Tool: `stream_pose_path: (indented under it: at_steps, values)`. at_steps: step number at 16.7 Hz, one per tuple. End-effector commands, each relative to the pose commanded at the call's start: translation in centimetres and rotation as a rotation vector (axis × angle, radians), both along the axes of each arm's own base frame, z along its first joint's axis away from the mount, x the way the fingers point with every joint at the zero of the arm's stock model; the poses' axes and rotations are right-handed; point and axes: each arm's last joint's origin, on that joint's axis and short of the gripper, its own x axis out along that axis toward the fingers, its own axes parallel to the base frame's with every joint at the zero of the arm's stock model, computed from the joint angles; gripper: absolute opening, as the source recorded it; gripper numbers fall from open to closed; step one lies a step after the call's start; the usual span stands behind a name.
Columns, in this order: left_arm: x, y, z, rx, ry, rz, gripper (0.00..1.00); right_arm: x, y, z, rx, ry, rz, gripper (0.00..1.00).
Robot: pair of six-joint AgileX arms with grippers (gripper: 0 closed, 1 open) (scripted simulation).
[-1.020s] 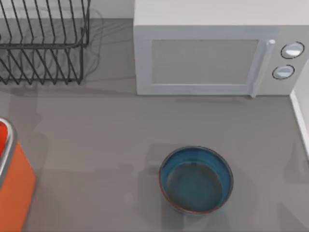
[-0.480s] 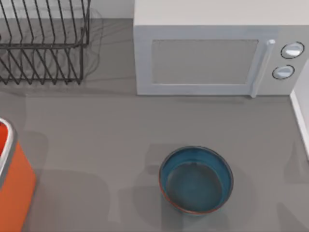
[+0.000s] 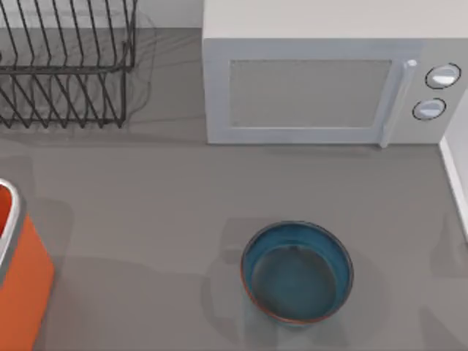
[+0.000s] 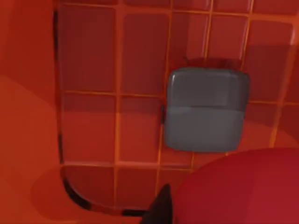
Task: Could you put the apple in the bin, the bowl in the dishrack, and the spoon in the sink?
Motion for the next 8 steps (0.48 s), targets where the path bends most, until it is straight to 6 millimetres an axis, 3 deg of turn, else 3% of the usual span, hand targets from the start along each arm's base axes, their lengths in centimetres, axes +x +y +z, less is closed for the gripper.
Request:
stream_pose_path:
  at_steps: [2,6,8]
  values:
    - [-0.15,0.00,-1.04,0.000,0.004,0.001,0.00,0.00,0.00,0.00,0.000,0.000,0.000,1.00]
    - [-0.16,0.00,-1.14,0.000,0.004,0.002,0.00,0.00,0.00,0.00,0.000,0.000,0.000,1.00]
    - [-0.16,0.00,-1.14,0.000,0.004,0.002,0.15,0.00,0.00,0.00,0.000,0.000,0.000,1.00]
